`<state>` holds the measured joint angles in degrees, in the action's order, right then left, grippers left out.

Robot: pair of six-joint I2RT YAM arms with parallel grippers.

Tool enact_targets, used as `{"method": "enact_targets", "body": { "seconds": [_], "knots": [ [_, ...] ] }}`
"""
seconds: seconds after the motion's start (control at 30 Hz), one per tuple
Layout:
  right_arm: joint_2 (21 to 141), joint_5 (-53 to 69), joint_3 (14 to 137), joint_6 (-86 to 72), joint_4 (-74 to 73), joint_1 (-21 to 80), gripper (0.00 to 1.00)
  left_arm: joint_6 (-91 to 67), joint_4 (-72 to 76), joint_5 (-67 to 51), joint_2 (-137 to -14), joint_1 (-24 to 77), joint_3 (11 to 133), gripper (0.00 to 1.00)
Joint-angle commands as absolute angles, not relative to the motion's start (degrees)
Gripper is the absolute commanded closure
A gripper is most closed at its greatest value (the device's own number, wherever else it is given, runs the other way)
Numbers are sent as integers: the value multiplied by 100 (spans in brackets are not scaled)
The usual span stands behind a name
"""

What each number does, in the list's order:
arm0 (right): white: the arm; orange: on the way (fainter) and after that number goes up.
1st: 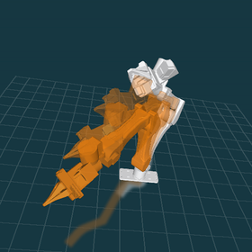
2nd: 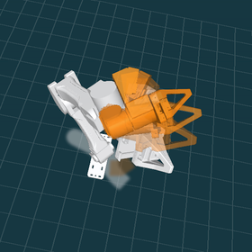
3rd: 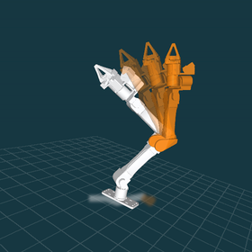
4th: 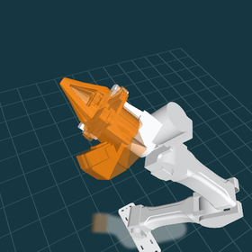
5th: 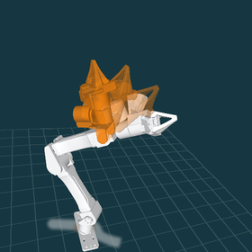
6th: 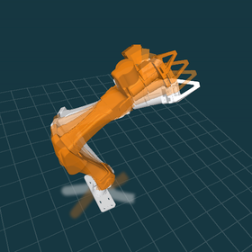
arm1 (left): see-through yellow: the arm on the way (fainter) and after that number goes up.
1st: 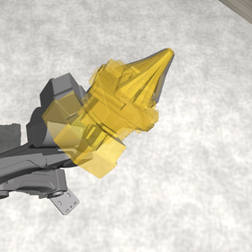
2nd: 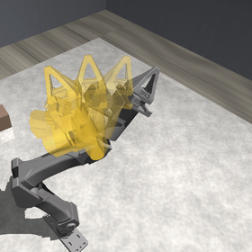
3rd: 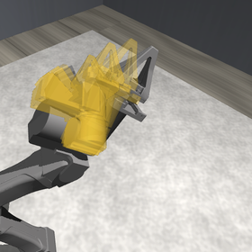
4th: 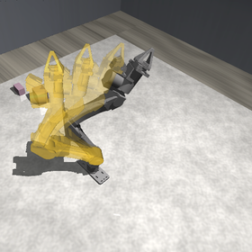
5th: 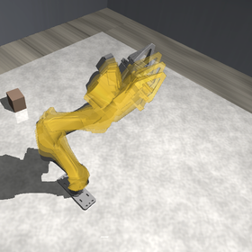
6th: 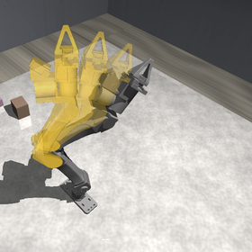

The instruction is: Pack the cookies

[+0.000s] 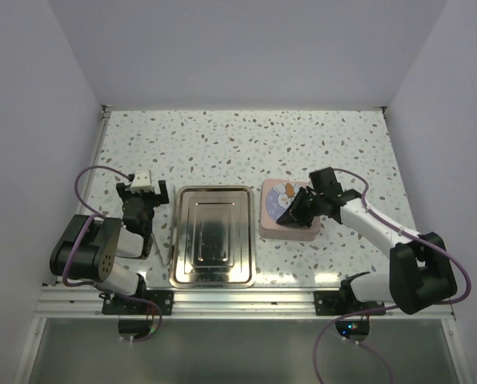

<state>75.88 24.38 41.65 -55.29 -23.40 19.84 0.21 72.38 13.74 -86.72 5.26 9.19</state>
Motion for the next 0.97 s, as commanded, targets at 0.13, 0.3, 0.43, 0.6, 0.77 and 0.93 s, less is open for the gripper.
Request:
{"method": "enact_targets", "body": {
  "seconds": [0.13,0.3,0.43,0.6,0.77,0.93],
  "knots": [
    [7251,1723,5568,-5371,-3706,2092,72,79,7884,1459,-8666,492,923,0],
    [7032,1354,7150,-4906,-4666,2179,34,79,7884,1459,-8666,492,923,0],
    [6515,1126,7786,-4623,-4860,2417,29,79,7884,1459,-8666,492,923,0],
    [5582,810,7621,-4807,-4641,2487,19,79,7884,1459,-8666,492,914,0],
    [4993,440,7462,-5106,-4869,2487,8,79,7884,1459,-8666,492,914,0],
    [4667,143,7444,-5265,-4938,2487,9,79,7884,1459,-8666,492,914,0]
  ]
}}
